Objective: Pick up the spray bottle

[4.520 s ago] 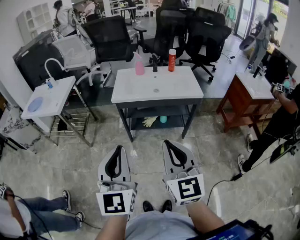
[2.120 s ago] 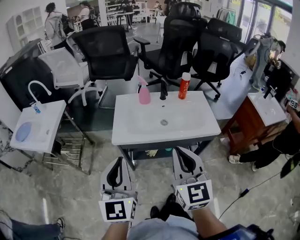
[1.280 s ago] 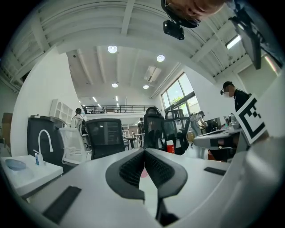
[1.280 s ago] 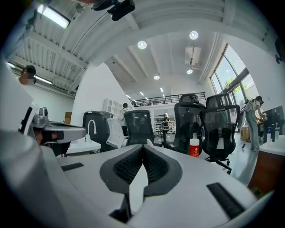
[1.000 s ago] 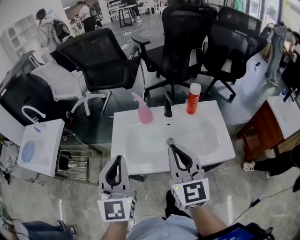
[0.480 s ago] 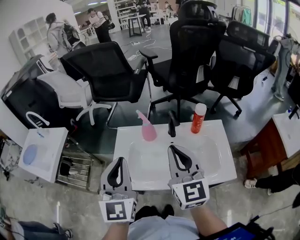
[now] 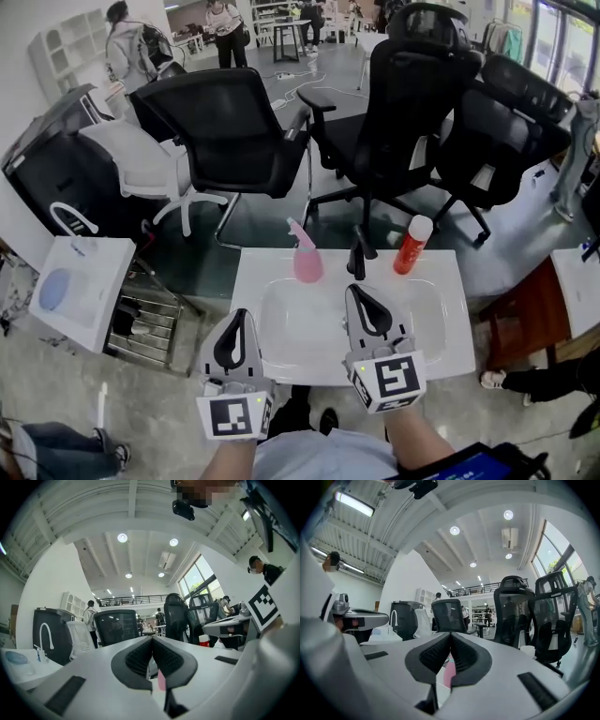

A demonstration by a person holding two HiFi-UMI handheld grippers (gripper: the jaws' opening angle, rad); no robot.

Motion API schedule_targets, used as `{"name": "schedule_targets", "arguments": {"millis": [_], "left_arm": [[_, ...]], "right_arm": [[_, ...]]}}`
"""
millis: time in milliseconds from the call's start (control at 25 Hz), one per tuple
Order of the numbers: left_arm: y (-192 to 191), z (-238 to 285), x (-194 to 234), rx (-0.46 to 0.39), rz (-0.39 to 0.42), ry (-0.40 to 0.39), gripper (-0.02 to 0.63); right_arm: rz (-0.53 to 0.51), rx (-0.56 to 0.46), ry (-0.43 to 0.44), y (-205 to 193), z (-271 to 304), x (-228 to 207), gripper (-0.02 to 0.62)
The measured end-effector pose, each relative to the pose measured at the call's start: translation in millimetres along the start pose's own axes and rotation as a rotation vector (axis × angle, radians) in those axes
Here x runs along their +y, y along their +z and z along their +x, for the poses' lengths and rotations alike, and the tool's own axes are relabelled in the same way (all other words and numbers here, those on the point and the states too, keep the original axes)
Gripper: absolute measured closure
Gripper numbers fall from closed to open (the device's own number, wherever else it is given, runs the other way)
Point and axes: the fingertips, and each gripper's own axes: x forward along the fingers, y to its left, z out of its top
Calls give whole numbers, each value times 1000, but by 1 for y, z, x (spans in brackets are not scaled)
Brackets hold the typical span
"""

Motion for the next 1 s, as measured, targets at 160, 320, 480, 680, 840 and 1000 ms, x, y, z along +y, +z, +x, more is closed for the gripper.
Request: {"name": "schedule_targets", "arguments": {"millis": [160, 320, 480, 680, 840, 1000], "left_arm": [[-5, 15, 12, 10, -14, 9, 591], [-17, 29, 20, 33, -38, 11, 591], [-28, 47, 27, 62, -36, 7, 591], [-48, 73, 29, 92, -54, -15, 591], [-63, 88, 33, 114, -72, -38, 591], [-74, 102, 34, 128, -92, -55, 591]], "right_arm": [[-2, 15, 13, -3, 22, 1, 580], [3, 43, 24, -16, 43, 4, 580], [15, 70, 35, -28, 65, 2, 580], [27, 113, 30, -50, 91, -2, 580], [41, 165, 27, -67, 107, 2, 580], [45, 191, 24, -81, 120, 1, 580]]}}
